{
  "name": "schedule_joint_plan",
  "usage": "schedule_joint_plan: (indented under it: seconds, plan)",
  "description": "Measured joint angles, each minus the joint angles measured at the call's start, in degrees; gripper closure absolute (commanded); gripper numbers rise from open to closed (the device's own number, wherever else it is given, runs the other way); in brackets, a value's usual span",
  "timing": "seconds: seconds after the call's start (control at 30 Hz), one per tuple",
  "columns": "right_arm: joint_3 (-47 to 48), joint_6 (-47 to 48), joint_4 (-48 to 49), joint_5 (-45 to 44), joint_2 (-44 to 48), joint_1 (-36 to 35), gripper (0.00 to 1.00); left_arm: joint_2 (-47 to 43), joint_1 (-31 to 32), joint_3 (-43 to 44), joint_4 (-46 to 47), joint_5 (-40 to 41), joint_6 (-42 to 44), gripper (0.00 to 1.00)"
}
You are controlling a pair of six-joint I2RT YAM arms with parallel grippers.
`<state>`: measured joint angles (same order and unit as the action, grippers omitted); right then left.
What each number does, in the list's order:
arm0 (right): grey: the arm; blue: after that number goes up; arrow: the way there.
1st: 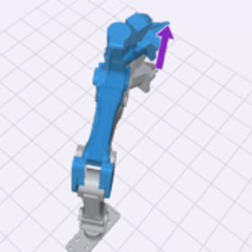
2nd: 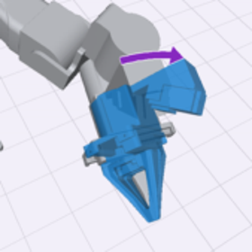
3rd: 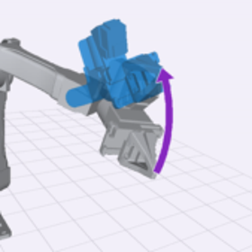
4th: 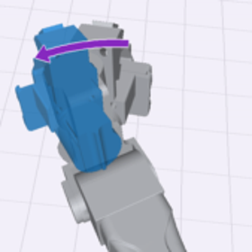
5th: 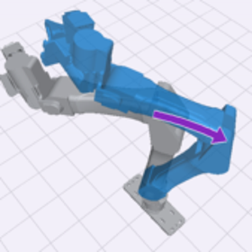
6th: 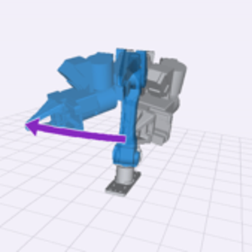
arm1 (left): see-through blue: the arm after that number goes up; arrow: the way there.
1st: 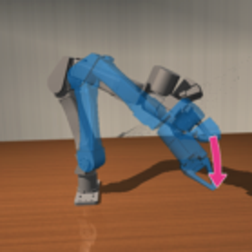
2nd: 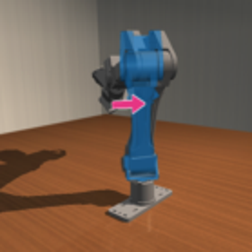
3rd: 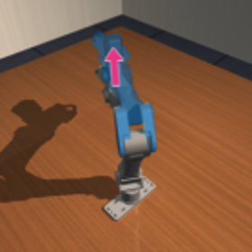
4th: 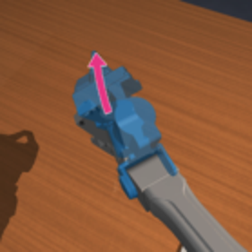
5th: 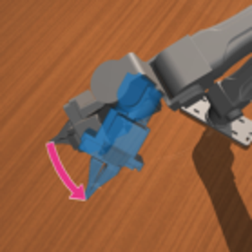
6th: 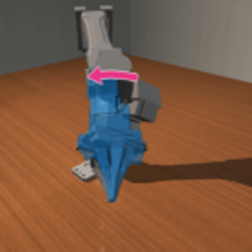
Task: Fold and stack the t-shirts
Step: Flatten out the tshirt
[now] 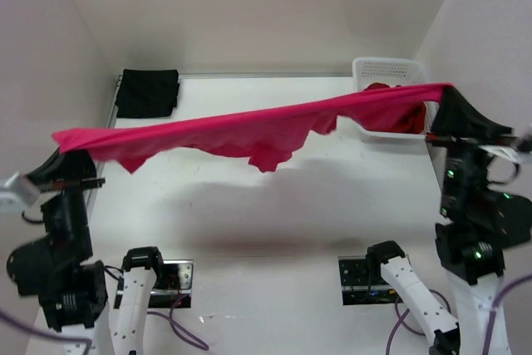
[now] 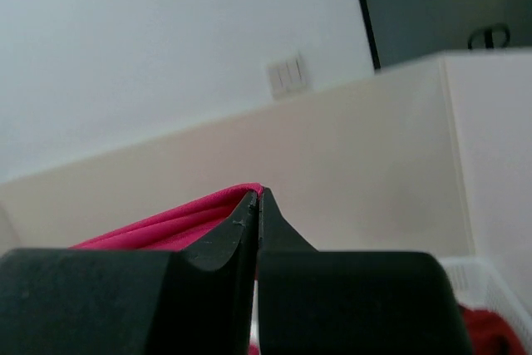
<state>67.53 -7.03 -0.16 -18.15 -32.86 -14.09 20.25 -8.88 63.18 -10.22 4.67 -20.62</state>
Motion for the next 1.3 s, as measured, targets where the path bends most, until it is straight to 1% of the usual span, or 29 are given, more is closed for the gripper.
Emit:
schedule_joint_plan:
  seconds: [0.03, 0.1, 0.2, 0.3, 0.4, 0.57, 0.67, 0.87, 1.0, 1.1, 1.2, 1.27, 1.3]
  plan:
    - [1.5, 0.5, 0.2, 0.4, 1.2, 0.0, 1.0, -1.8, 0.0, 0.2, 0.8, 0.2, -0.1, 1.0]
    - [5.0, 1.0, 0.8, 1.1, 1.2, 0.0, 1.0, -2.5, 0.0, 0.9, 2.5, 0.0, -0.3, 1.0]
    - [5.9, 0.9, 1.0, 1.5, -0.4, 0.0, 1.0, 1.1, 0.0, 0.9, 3.0, -0.6, -0.9, 1.0]
    - [2.7, 0.3, 1.0, 1.0, -4.7, 0.0, 1.0, 8.0, 0.0, -0.7, 2.9, -0.5, -2.4, 1.0]
    - [-2.7, -0.9, 0.4, 0.0, -10.3, 0.0, 1.0, 15.3, 0.0, -3.8, 1.6, 0.0, -3.5, 1.0]
    - [-8.8, -2.8, -3.5, -1.1, -19.8, 0.0, 1.0, 26.7, 0.0, -6.1, 0.2, 0.0, -3.7, 1.0]
    - [-9.7, -3.2, -4.6, -1.8, -21.0, 0.0, 1.0, 29.8, 0.0, -6.9, -0.5, -0.3, -3.7, 1.0]
    - [-8.9, -3.3, -2.7, -2.4, -21.5, 0.0, 1.0, 33.1, 0.0, -6.9, 1.4, -0.8, -3.5, 1.0]
    - [-5.9, -2.8, -2.2, -2.4, -22.2, 0.0, 1.0, 33.0, 0.0, -6.1, 1.7, -0.9, -3.1, 1.0]
    - [-3.2, -1.9, -1.7, -2.1, -21.2, 0.0, 1.0, 30.9, 0.0, -3.4, 1.7, -1.0, -1.9, 1.0]
    - [-0.3, -0.8, -1.4, -1.5, -18.3, 0.0, 1.0, 24.2, 0.0, -0.9, 1.9, -1.0, -1.6, 1.0]
    - [0.8, 0.0, -0.9, -0.8, -14.1, 0.0, 1.0, 17.4, 0.0, 0.4, 2.0, -0.7, -1.6, 1.0]
    - [1.2, 0.4, -0.8, -0.3, -12.0, 0.0, 1.0, 12.5, 0.0, 1.4, 2.2, -0.4, -1.6, 1.0]
